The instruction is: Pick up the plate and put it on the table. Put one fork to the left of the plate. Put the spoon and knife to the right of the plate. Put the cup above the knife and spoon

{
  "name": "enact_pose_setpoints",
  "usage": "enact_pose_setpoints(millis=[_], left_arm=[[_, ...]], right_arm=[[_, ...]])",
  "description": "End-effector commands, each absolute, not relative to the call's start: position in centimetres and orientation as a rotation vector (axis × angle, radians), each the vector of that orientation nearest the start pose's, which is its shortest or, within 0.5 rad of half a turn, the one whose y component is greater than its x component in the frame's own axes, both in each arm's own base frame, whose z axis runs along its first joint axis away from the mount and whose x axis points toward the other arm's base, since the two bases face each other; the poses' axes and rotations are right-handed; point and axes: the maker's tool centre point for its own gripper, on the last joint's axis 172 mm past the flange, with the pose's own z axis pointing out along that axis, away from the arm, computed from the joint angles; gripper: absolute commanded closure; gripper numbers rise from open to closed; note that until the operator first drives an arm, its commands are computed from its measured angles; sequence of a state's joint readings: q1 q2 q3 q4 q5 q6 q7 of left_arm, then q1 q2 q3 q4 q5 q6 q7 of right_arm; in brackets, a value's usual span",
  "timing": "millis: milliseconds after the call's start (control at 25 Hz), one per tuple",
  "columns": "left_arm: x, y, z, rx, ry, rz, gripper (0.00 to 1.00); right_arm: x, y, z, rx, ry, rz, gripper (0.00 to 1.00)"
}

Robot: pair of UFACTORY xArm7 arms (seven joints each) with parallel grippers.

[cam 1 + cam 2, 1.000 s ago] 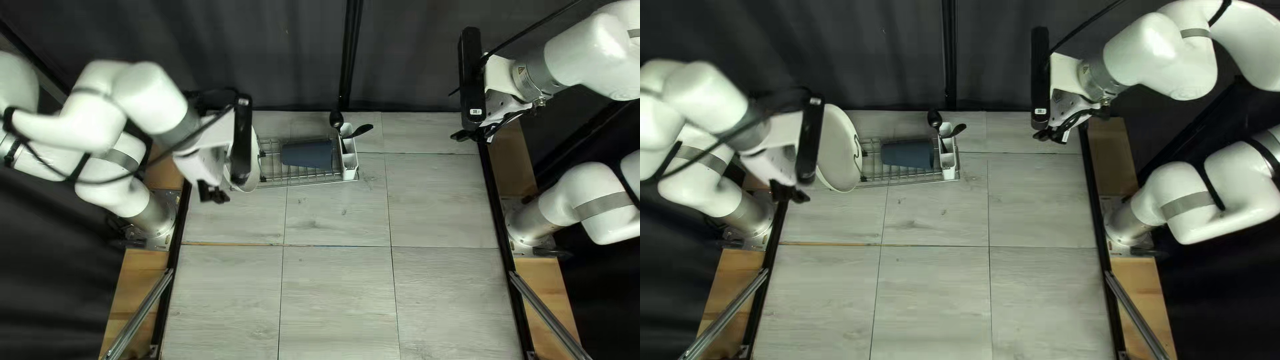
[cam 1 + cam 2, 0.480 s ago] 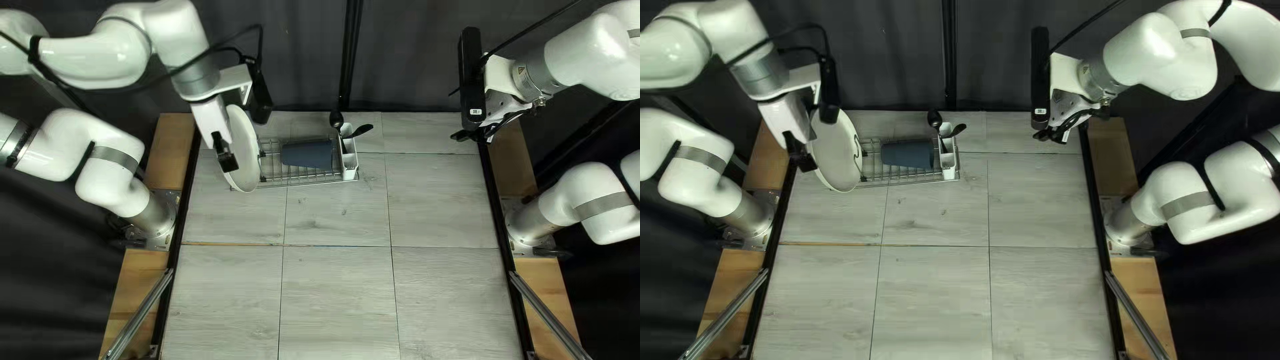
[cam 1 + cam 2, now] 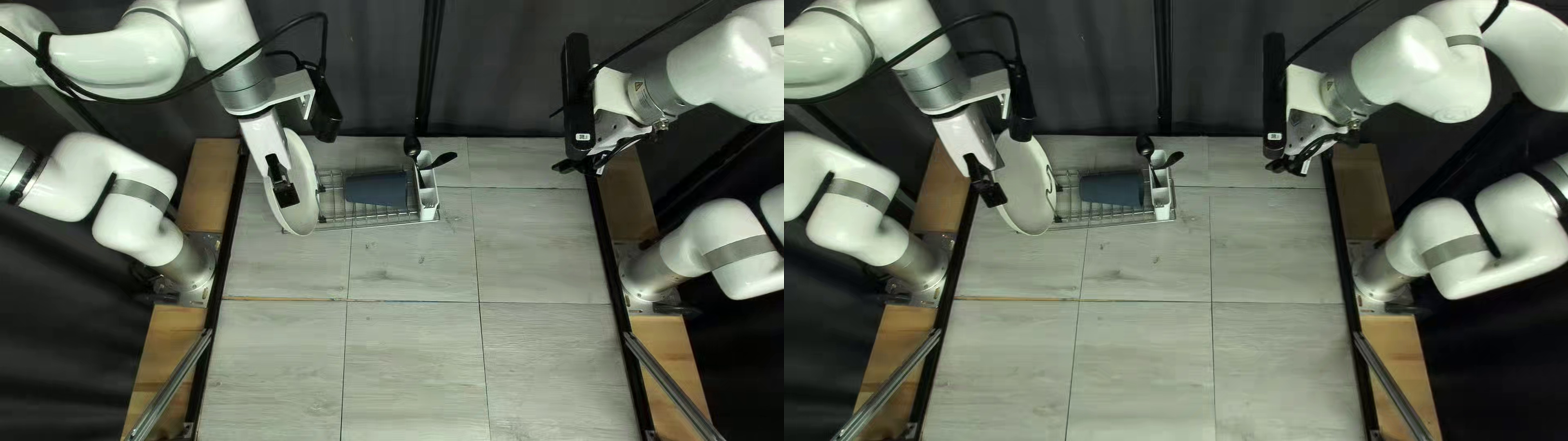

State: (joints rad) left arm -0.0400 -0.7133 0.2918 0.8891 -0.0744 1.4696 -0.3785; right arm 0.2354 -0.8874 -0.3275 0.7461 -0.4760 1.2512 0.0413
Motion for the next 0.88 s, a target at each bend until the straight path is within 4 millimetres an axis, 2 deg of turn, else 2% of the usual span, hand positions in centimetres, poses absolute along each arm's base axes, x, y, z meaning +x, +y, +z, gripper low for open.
enact_pose_setpoints(millis=[40, 360, 560, 720, 880], left_arm=[[27.8, 8.1, 33.5, -2.989, -1.328, -0.157, 0.0], [27.5, 11.4, 32.6, -2.646, -1.582, -0.03, 0.0], [27.2, 13.0, 31.3, -2.433, -1.706, 0.079, 0.0], [26.1, 14.0, 29.9, -2.243, -1.793, 0.161, 0.0], [24.7, 14.3, 29.8, -2.073, -1.846, 0.225, 0.0]], right_arm=[[31.9, -12.5, 35.7, -3.299, -0.01, -0.601, 0.0], [31.9, -12.5, 35.7, -3.299, -0.01, -0.601, 0.0], [31.9, -12.5, 35.7, -3.299, -0.01, -0.601, 0.0], [31.9, -12.5, 35.7, -3.299, -0.01, -0.601, 0.0], [31.9, -12.5, 35.7, -3.299, -0.01, -0.601, 0.0]])
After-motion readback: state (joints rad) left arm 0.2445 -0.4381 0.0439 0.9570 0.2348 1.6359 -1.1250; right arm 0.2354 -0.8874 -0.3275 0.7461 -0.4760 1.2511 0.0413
